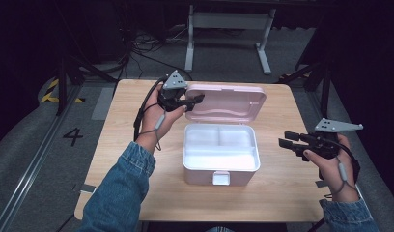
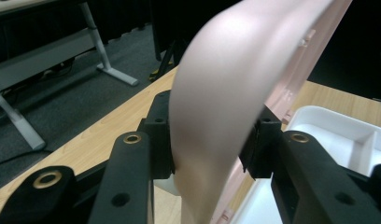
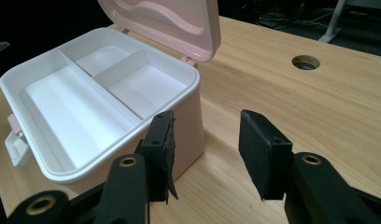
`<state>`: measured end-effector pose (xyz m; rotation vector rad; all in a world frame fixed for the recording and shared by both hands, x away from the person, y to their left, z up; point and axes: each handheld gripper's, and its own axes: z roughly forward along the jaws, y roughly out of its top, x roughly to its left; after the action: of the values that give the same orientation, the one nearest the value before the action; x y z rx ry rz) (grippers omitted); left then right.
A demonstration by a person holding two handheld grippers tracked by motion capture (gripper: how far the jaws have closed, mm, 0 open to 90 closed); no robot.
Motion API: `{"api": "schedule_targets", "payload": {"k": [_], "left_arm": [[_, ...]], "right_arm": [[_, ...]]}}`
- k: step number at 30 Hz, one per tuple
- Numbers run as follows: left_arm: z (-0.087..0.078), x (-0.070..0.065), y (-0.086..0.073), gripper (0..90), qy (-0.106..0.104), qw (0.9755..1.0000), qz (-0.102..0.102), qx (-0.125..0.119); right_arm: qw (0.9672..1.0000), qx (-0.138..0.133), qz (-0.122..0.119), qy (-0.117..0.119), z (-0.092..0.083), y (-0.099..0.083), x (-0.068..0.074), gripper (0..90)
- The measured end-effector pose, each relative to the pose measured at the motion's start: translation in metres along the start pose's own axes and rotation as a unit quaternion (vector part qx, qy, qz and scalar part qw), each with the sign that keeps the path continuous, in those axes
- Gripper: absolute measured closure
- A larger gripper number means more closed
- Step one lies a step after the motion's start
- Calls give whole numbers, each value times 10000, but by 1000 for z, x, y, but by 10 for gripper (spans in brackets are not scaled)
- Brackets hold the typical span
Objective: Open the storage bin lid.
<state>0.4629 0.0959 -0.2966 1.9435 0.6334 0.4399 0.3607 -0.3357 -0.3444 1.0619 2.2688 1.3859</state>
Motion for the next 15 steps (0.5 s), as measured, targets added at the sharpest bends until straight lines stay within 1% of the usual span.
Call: {"api": "schedule_targets", "payload": {"k": [4,5,6,8,11,12,15], "left_arm": [[6,8,0,609,-29,9999,-158,-56],[6,8,0,607,-29,9999,-158,-56],[10,11,0,603,-51,9997,-239,-74],[11,12,0,593,-13,9997,-244,-80],[17,16,0,576,44,9998,-211,-25],[19,17,0,573,67,9997,-234,-42],[22,20,0,567,62,9997,-248,-9]], "right_arm": [[10000,-12,25,-9,0,-1,-2,571],[10000,-6,46,-12,0,-1,-2,571],[10000,-6,37,0,0,-1,-3,571],[10000,-1,43,11,0,-1,-3,571],[10000,18,62,-20,2,-2,-4,565],[10000,26,69,-24,2,-2,-4,564],[9999,39,96,-31,3,-3,-5,563]]}}
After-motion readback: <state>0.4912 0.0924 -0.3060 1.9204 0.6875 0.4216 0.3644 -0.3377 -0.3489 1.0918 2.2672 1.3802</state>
